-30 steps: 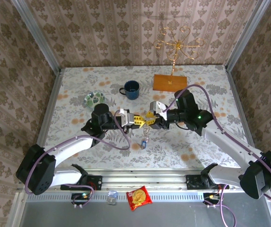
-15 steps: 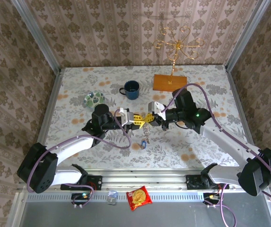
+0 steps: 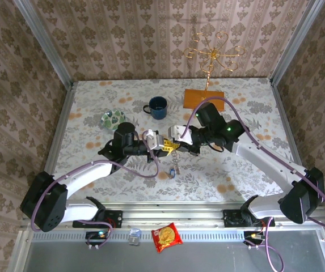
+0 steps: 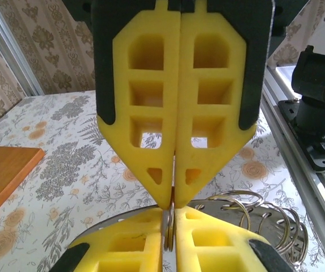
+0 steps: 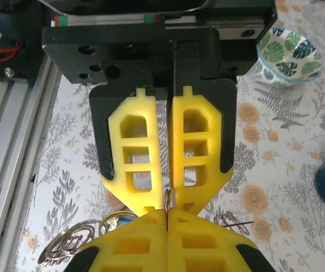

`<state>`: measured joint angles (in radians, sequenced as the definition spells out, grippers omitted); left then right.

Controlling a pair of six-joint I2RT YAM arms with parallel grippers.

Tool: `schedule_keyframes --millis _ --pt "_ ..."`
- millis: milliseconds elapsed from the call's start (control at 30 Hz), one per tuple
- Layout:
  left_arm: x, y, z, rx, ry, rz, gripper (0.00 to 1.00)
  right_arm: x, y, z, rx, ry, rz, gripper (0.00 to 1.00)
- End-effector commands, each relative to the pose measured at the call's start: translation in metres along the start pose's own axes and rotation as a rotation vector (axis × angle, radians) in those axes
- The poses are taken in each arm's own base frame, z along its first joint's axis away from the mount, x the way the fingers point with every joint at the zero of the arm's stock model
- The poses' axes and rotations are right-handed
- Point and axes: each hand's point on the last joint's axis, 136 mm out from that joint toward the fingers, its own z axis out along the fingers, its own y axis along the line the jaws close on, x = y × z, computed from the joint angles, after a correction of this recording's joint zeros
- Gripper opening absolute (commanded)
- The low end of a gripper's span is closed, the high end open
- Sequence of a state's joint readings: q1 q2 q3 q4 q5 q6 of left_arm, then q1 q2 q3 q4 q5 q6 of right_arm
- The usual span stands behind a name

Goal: Put the keys on the keyring

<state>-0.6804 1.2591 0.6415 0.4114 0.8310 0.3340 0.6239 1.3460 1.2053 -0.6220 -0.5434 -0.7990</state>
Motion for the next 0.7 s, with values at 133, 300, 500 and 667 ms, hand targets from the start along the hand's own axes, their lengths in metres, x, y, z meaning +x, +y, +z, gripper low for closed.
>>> schedule_keyframes --millis 133,300,500,667 --pt "-0.009 0.005 -0.001 -0.011 0.019 0.044 0.05 0.004 0.012 -0.003 -0.051 0.122 -0.058 0.00" --pt "-0.012 0.003 -0.001 0.001 0.012 0.056 0.00 -0.008 0.008 -0.007 -0.029 0.075 -0.060 0.00" --pt "-0.023 -0.002 -0.004 0.005 -0.065 0.093 0.00 -0.021 -0.009 -0.030 0.070 -0.251 0.050 0.34" --pt "-0.030 -0.004 -0.006 0.009 -0.125 0.106 0.00 -0.016 -0.003 -0.025 0.051 -0.308 0.097 0.34"
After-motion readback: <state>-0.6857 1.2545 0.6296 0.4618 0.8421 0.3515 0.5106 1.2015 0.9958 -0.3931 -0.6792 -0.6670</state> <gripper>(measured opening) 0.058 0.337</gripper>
